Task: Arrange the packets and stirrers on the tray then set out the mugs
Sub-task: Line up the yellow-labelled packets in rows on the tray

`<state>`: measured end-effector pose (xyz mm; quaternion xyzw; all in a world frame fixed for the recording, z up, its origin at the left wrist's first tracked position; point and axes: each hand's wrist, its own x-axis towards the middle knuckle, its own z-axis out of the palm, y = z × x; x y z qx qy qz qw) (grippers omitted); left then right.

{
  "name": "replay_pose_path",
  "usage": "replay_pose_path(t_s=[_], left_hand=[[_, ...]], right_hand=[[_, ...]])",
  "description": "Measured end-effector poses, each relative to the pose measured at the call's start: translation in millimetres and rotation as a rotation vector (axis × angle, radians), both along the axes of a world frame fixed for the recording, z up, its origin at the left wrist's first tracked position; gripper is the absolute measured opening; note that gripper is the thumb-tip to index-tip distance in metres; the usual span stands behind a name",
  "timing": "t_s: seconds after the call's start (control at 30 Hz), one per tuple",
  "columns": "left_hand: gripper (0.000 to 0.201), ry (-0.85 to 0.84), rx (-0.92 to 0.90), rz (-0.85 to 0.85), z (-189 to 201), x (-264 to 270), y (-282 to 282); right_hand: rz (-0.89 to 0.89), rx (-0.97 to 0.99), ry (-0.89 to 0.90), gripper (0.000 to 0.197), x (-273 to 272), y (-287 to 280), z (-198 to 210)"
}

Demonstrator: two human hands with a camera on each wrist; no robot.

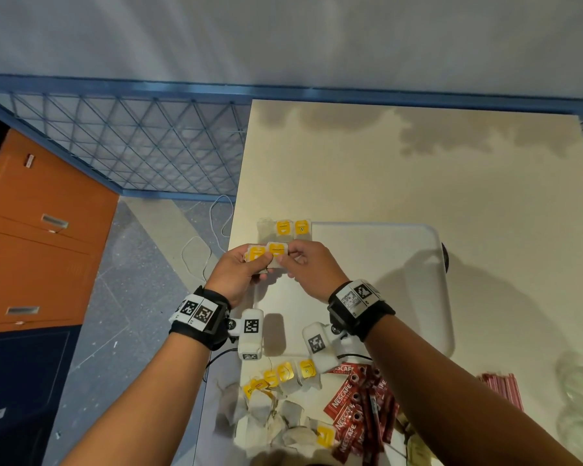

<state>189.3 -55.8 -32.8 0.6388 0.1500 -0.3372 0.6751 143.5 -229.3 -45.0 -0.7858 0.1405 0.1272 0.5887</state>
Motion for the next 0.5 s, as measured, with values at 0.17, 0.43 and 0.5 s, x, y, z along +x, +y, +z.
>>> replay_pose_path(t_s=[0.17, 0.43, 0.5], left_hand=[[0.016, 0.029, -0.050, 0.071, 4.2, -3.5, 3.8], [0.032, 0.011, -0.014, 0.246, -3.0, -0.3, 31.0], [0.031, -0.003, -0.014, 0.252, -3.4, -1.6, 34.4]], right_hand=[[-0.044, -0.113, 0.057, 0.017, 5.3, 2.3, -6.2], [0.006, -0.222, 0.096, 0.031, 12.8, 12.3, -0.8], [0.040, -0.253, 0.096, 0.032, 16.1, 17.3, -2.1]])
